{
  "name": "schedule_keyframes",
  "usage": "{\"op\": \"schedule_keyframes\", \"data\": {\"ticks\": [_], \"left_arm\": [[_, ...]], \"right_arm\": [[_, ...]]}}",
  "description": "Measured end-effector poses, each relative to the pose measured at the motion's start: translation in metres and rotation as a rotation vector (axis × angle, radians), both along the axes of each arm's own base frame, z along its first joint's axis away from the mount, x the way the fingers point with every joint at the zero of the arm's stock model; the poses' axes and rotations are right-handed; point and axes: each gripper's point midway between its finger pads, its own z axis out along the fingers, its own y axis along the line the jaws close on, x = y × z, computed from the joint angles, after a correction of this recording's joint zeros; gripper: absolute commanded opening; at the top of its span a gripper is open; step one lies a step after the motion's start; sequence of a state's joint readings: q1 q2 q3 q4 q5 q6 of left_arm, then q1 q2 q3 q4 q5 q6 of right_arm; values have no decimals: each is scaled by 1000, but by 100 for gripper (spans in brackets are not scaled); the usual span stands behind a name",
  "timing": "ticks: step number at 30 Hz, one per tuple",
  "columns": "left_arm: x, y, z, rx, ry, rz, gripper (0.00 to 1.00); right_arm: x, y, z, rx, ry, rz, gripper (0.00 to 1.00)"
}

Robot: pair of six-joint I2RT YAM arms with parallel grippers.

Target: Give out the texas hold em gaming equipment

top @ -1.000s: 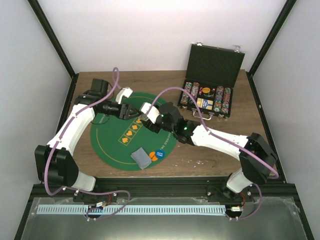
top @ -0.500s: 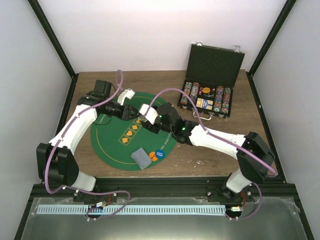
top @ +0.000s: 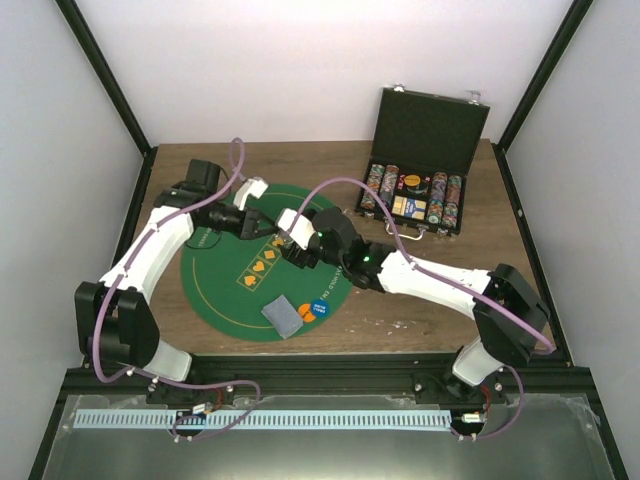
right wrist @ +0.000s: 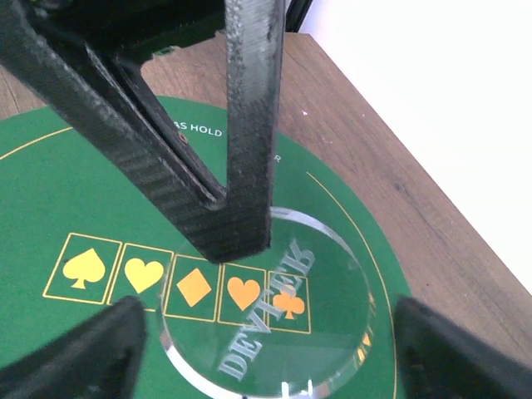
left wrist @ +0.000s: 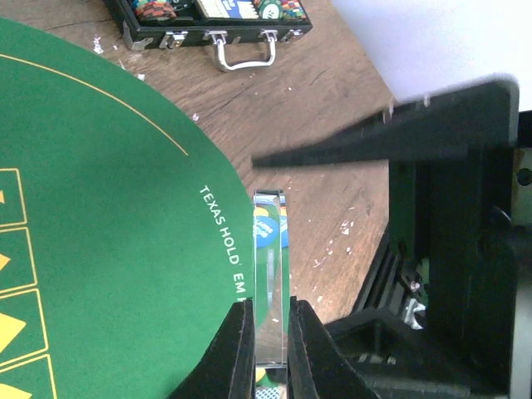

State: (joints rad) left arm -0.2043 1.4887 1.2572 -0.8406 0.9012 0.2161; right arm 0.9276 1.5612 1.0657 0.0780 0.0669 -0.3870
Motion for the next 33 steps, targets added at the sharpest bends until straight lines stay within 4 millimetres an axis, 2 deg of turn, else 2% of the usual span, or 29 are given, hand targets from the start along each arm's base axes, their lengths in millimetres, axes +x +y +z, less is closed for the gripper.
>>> {"op": "schedule_keyframes", "data": {"ticks": [2,4,7,10,12,15,18,24,27,30,33], "left_arm": [[2,5,1,-14,16,17,0],[12,18,-1,-25,39,69,0],[41,55,-15,-26,85,205,0],[71,101,-46,-17,174,353,0],[87,130,-77,-6,249,444,0],[97,155,-117,27,346,533,0],[104,166,-143,60,390,583,0],[115,178,-164,100,404,641,1],[121,182,-166,95,410,654,5],[124,184,-166,102,408,663,16],[125,190,-171,142,397,678,34]], "right_arm": [[2,-1,2,9,-4,-15,100],[2,-3,3,14,-10,-27,100],[0,-11,4,24,-3,-48,100],[-3,-16,7,38,6,-59,100],[-3,-17,9,48,10,-70,100],[-1,-20,7,43,19,-89,100],[-1,-23,2,37,33,-103,100],[-2,-26,-6,19,53,-116,100],[-3,-27,-9,13,64,-120,100],[-4,-29,-12,7,78,-125,100],[-5,-29,-16,-2,90,-126,100]]}}
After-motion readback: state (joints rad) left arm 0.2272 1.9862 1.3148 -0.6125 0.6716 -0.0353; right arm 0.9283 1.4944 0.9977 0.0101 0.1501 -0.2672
